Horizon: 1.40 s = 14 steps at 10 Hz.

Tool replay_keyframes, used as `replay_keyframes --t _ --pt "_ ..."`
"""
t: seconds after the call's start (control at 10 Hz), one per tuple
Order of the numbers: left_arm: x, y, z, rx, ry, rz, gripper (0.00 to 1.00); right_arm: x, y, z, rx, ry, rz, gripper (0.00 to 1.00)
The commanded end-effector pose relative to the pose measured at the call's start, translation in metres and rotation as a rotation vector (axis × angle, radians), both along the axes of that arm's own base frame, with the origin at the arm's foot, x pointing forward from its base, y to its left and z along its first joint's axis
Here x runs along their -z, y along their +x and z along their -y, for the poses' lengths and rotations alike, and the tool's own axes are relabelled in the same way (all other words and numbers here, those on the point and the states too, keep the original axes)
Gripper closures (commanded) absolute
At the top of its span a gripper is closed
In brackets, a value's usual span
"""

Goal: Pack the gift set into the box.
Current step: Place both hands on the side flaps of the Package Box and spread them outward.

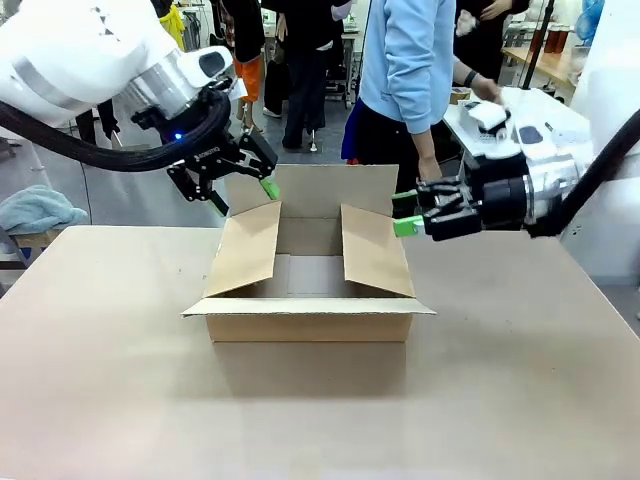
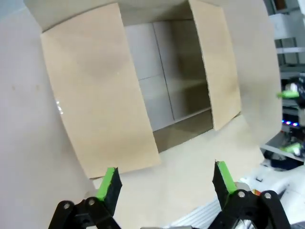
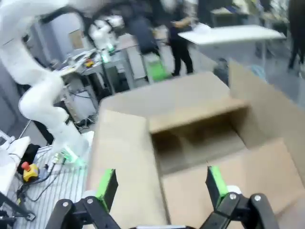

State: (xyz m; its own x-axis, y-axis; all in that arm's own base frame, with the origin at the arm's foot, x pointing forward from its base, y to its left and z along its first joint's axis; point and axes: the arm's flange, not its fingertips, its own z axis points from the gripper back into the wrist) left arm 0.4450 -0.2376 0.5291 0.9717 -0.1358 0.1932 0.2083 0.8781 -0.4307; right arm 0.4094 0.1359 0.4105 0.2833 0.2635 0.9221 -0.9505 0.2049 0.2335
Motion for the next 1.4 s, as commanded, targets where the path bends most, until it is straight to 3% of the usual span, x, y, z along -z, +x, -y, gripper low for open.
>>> replay_keyframes --t 0.0,0.1,0.2,0.5,0.7,1.0,1.3 --pt "-0.006 -0.009 -0.017 0.016 -0.020 0.022 0.00 0.008 0.020 -0.016 0.231 -0.182 -0.030 0.00" --pt "-0.006 -0.009 -0.017 0.016 -0.020 0.022 0.00 0.000 0.000 0.000 0.000 0.000 0.000 0.00" --pt "-0.003 -0.001 -0.003 0.001 -0.005 0.004 0.00 0.000 0.000 0.000 0.000 0.000 0.000 0.00" --pt "0.018 0.017 0.050 -0.114 0.235 0.045 0.00 0.000 0.000 0.000 0.000 0.000 0.000 0.00" --pt "0.037 0.038 0.080 -0.277 0.380 0.091 0.00 0.000 0.000 0.000 0.000 0.000 0.000 0.00" --pt "0.068 0.046 0.107 -0.354 0.518 0.124 0.00 0.000 0.000 0.000 0.000 0.000 0.000 0.00" --pt "0.091 0.047 0.118 -0.338 0.588 0.117 0.00 0.000 0.000 0.000 0.000 0.000 0.000 0.00"
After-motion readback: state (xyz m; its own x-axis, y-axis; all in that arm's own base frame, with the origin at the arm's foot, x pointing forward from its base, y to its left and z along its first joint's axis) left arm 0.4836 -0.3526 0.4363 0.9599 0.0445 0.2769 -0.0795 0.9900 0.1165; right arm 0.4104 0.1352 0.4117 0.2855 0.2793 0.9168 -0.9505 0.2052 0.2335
